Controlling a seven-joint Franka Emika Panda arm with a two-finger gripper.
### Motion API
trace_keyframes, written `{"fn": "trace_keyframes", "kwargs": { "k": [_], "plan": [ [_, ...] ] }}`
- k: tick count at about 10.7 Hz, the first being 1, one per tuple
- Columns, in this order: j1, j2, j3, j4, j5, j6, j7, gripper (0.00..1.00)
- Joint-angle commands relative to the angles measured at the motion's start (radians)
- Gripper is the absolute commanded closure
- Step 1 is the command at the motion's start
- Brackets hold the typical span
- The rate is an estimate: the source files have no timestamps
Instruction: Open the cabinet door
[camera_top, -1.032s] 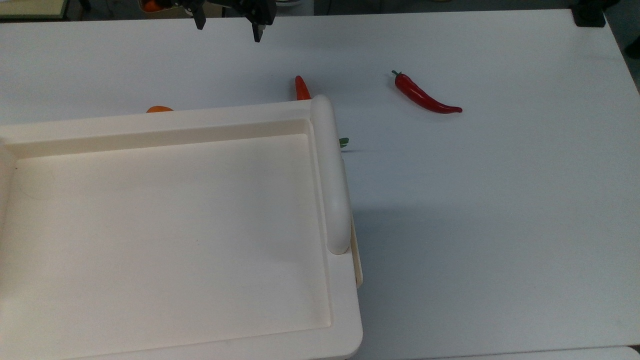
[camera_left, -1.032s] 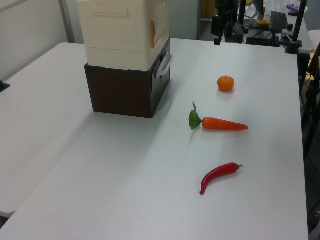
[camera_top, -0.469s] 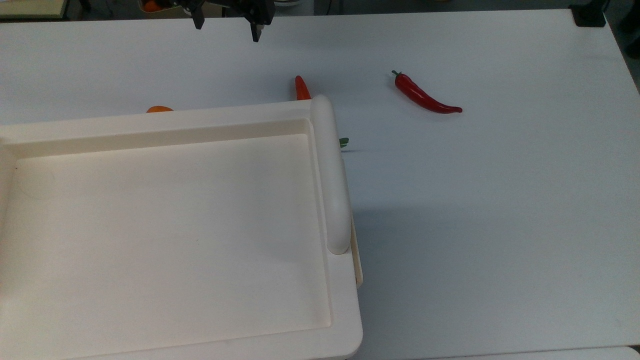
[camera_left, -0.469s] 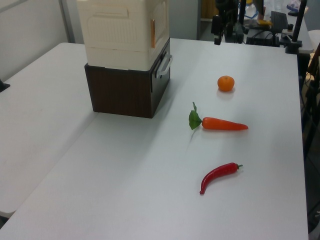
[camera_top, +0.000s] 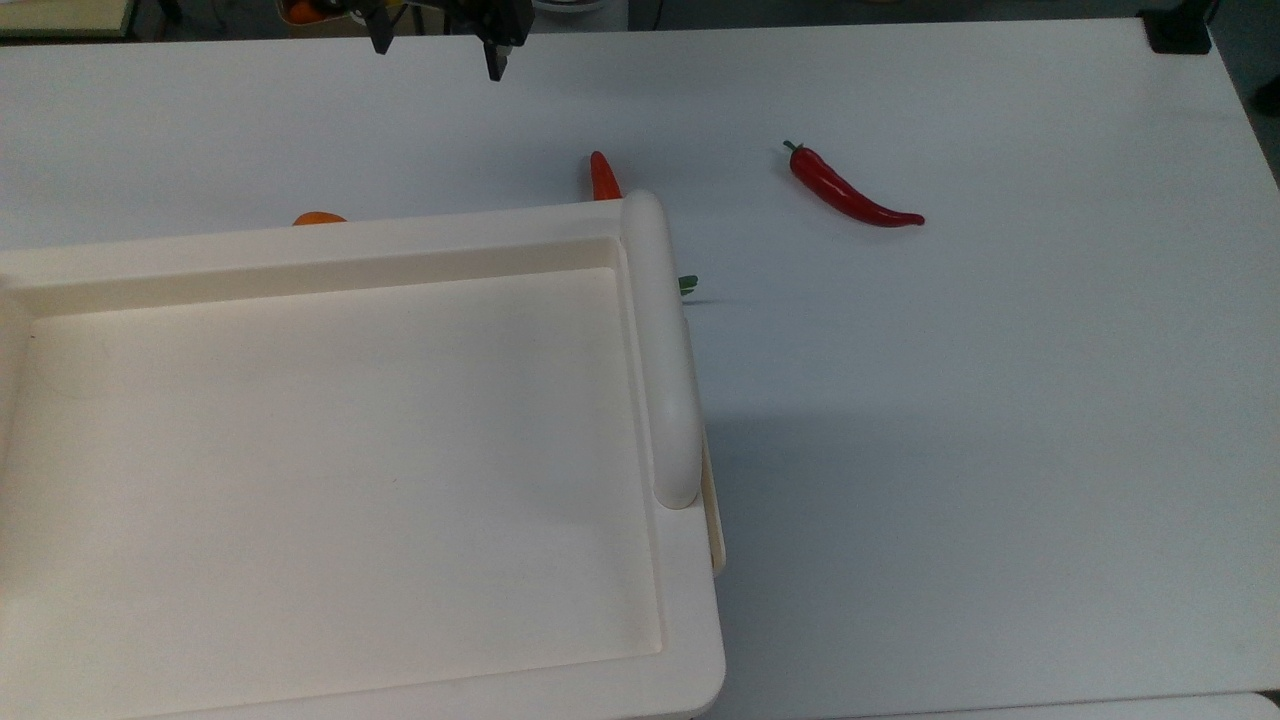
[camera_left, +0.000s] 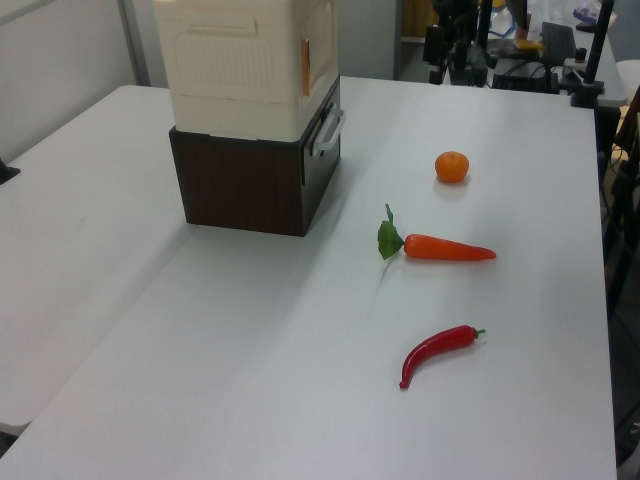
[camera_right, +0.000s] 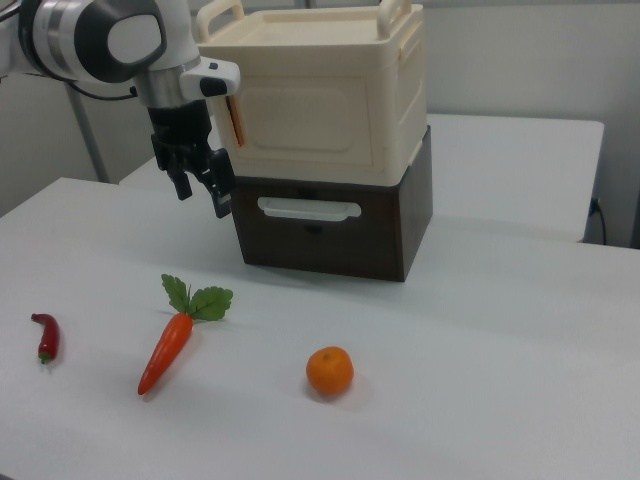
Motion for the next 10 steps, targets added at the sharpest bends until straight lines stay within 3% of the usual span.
{"fn": "trace_keyframes", "kwargs": {
  "k": [1, 7, 10],
  "plan": [
    [0.002, -0.009, -0.003, -0.001, -0.008, -0.006, -0.019, 0.00],
    [0.003, -0.005, -0.007, 0.015, 0.005, 0.002, -0.077, 0.00],
    [0.072, 0.031, -0.068, 0.016, 0.024, 0.090, -0.131, 0.00]
  ]
}}
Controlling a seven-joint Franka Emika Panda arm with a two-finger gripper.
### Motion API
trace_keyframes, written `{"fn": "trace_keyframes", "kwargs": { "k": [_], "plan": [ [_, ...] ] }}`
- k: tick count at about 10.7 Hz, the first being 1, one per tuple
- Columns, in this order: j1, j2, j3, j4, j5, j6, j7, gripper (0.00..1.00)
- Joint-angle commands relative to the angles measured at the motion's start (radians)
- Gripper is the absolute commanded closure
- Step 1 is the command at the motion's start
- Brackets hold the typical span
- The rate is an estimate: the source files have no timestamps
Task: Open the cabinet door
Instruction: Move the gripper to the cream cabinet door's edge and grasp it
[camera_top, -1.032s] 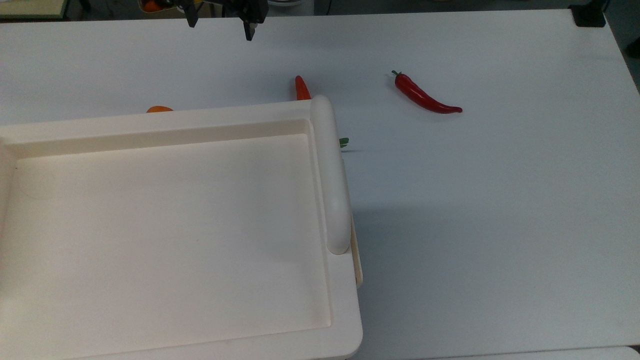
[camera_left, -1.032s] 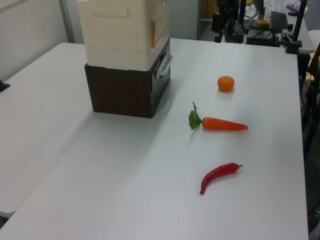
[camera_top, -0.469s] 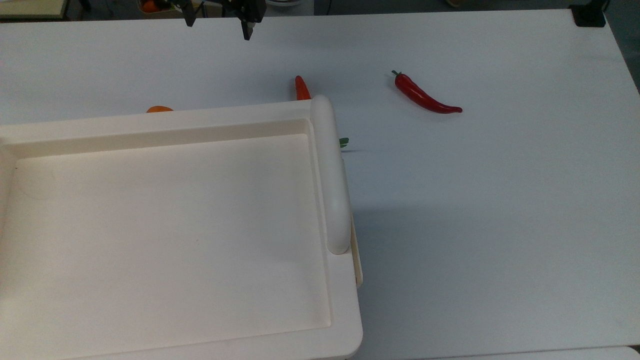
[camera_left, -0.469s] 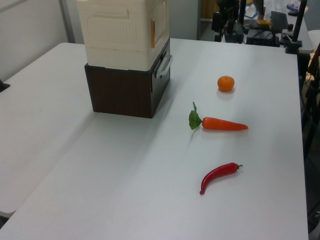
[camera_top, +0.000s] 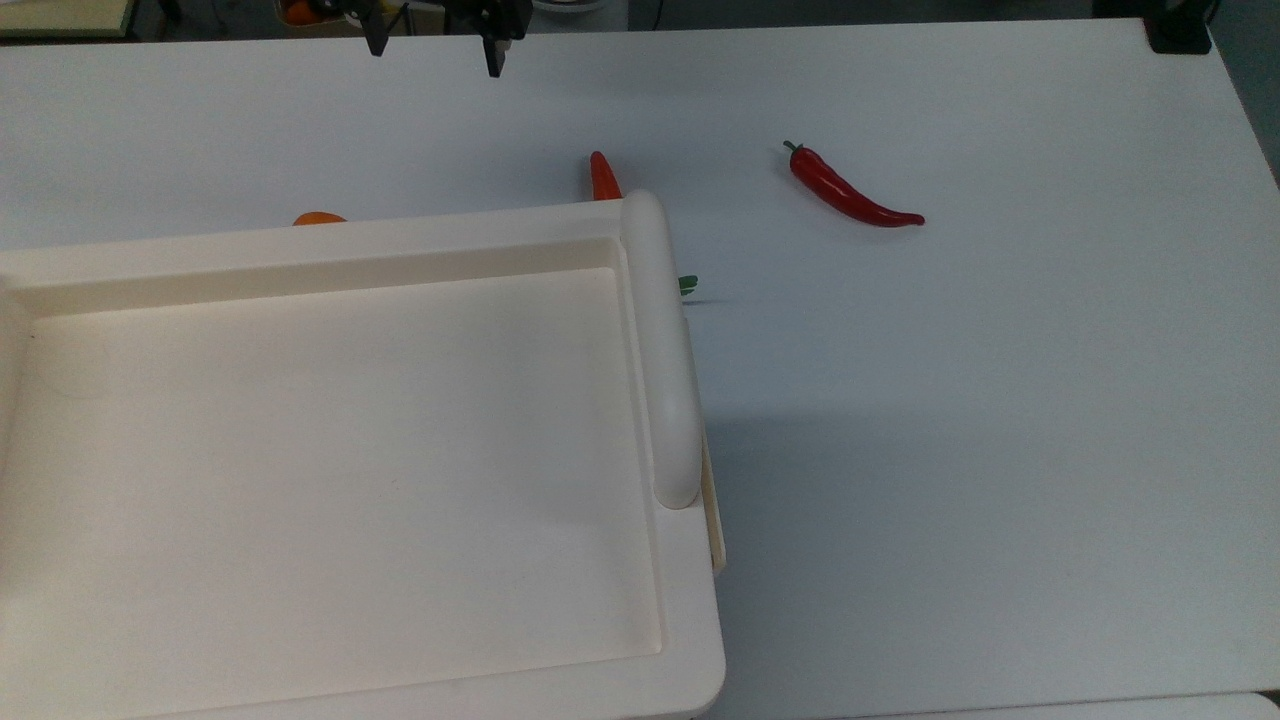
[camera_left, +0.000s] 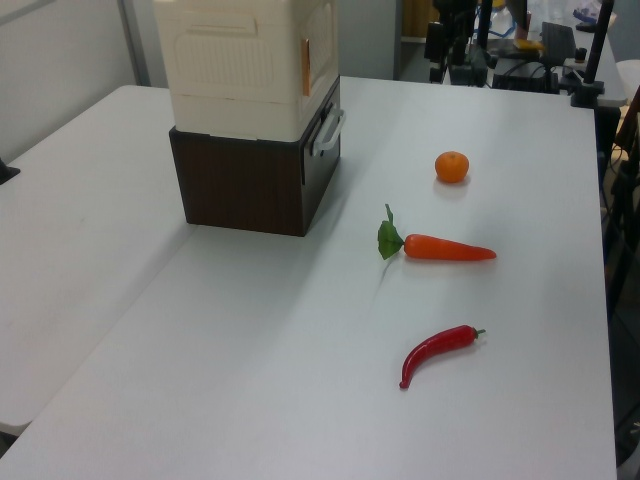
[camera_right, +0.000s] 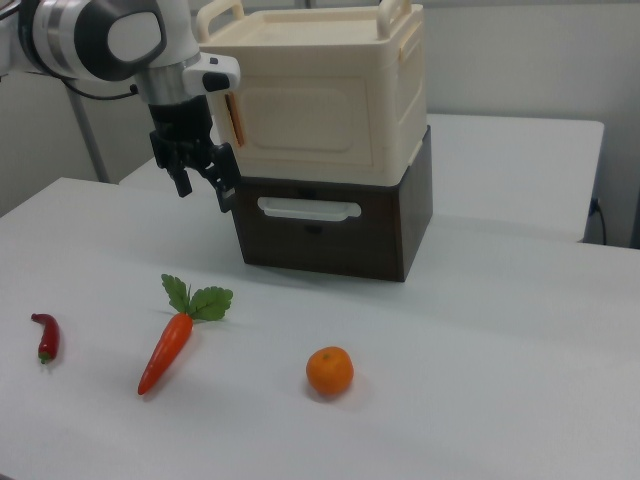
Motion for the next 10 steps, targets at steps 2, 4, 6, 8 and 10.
{"fn": "trace_keyframes", "kwargs": {
  "k": [2, 4, 6, 8, 10],
  "plan": [
    [0.125, 0.050, -0.115, 0.007, 0.065, 0.149, -0.119, 0.00],
    [0.156, 0.093, -0.134, 0.052, 0.108, 0.294, -0.163, 0.00],
    [0.175, 0.143, -0.136, 0.096, 0.120, 0.445, -0.187, 0.00],
    [0.187, 0.198, -0.136, 0.151, 0.119, 0.545, -0.175, 0.00],
    [0.190, 0.249, -0.132, 0.207, 0.116, 0.625, -0.131, 0.00]
  ]
}}
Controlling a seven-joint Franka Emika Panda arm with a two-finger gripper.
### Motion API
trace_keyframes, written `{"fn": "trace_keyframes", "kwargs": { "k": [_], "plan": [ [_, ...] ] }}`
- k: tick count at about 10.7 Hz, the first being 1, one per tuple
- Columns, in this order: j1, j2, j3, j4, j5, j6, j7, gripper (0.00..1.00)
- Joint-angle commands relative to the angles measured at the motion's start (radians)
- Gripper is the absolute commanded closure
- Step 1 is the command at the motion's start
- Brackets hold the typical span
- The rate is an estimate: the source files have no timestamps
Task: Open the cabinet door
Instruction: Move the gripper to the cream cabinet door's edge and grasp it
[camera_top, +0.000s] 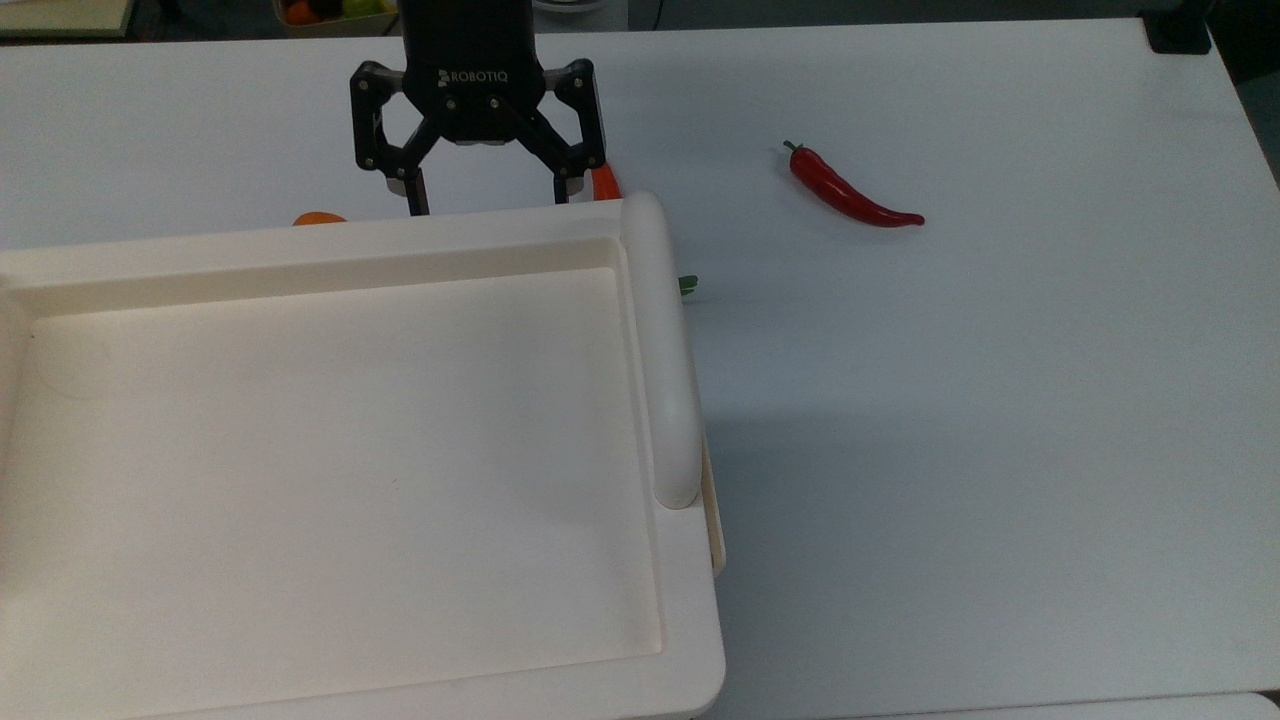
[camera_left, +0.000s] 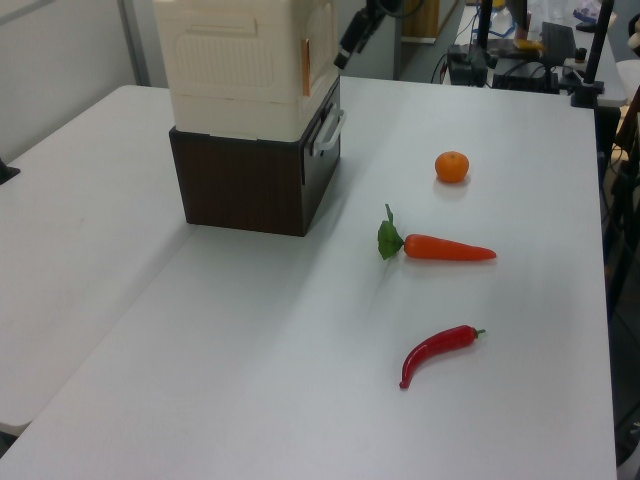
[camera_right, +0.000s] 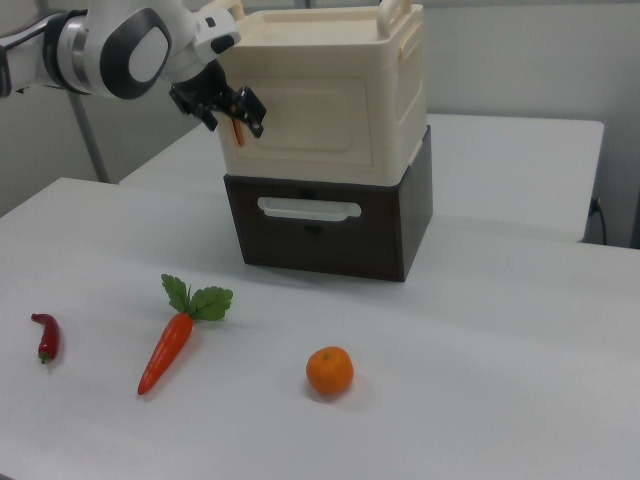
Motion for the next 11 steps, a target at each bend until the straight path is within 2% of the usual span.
{"fn": "trace_keyframes", "kwargs": {
  "k": [1, 2, 3, 5, 7, 8, 11],
  "plan": [
    [0.036, 0.081, -0.026, 0.089, 0.011, 0.091, 0.033, 0.05],
    [0.038, 0.089, -0.025, 0.089, 0.008, 0.103, 0.033, 0.11],
    [0.041, 0.096, -0.020, 0.098, 0.008, 0.119, 0.036, 0.27],
    [0.045, 0.106, -0.016, 0.103, 0.008, 0.120, 0.044, 0.36],
    [0.053, 0.107, -0.016, 0.103, 0.007, 0.126, 0.056, 0.56],
    [0.055, 0.109, -0.016, 0.103, 0.007, 0.128, 0.056, 0.59],
    [0.055, 0.118, -0.014, 0.101, -0.006, 0.160, 0.056, 0.92]
  ]
}}
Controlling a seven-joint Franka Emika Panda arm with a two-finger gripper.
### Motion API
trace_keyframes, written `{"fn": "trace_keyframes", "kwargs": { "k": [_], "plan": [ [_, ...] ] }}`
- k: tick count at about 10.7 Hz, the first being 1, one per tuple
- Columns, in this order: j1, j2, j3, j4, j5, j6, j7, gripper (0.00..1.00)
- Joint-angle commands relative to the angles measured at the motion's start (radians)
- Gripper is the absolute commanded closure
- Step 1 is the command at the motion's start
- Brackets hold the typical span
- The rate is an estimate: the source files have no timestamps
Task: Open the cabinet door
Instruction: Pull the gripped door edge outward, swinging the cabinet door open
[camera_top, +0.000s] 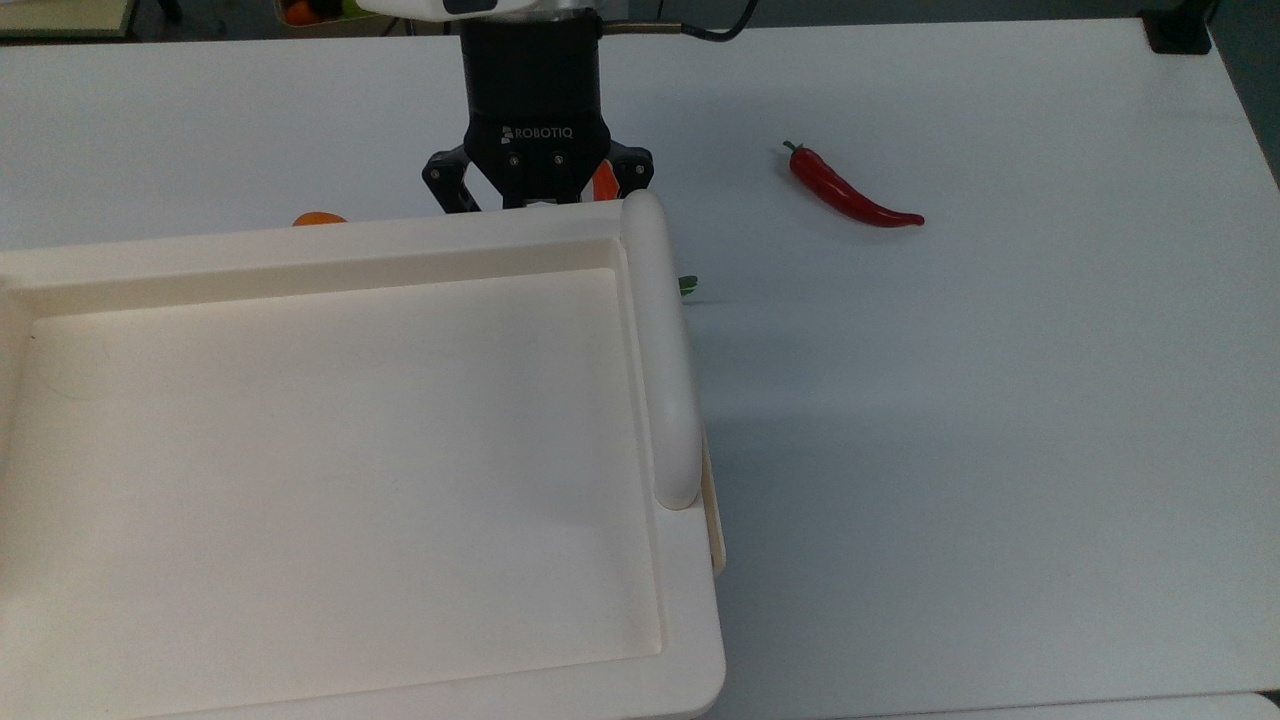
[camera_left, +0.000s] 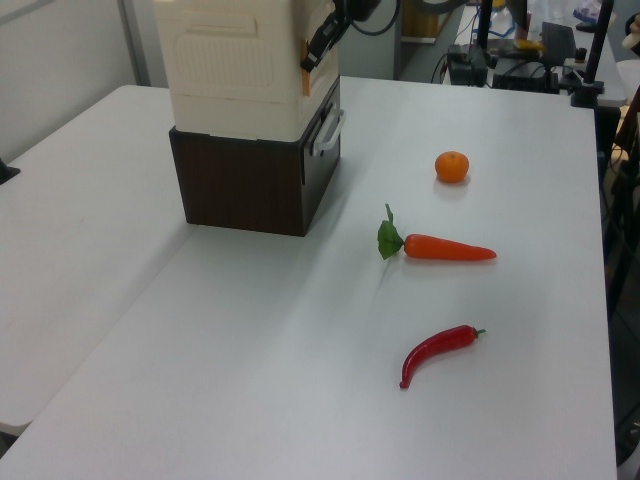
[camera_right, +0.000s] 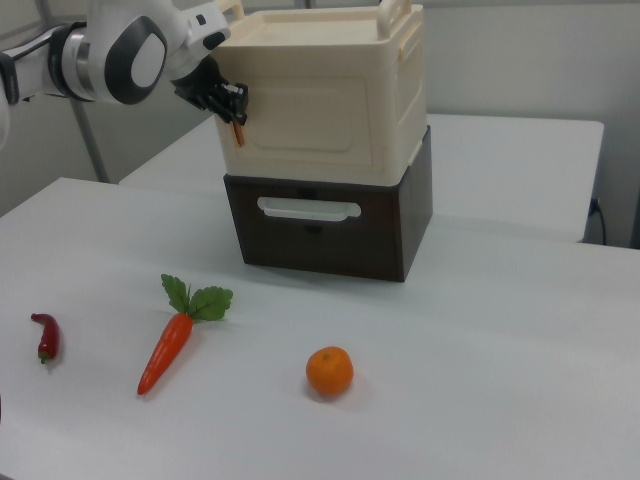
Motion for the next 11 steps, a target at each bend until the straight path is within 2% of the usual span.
{"fn": "trace_keyframes", "kwargs": {
  "k": [1, 4, 7, 11],
  "plan": [
    [0.015, 0.020, -0.015, 0.014, -0.008, 0.048, 0.018, 1.00],
    [0.015, 0.013, -0.012, 0.001, -0.048, 0.037, 0.018, 1.00],
    [0.010, -0.041, -0.009, -0.077, -0.045, -0.005, 0.010, 1.00],
    [-0.024, -0.099, -0.007, -0.102, -0.021, -0.146, -0.033, 1.00]
  ]
}}
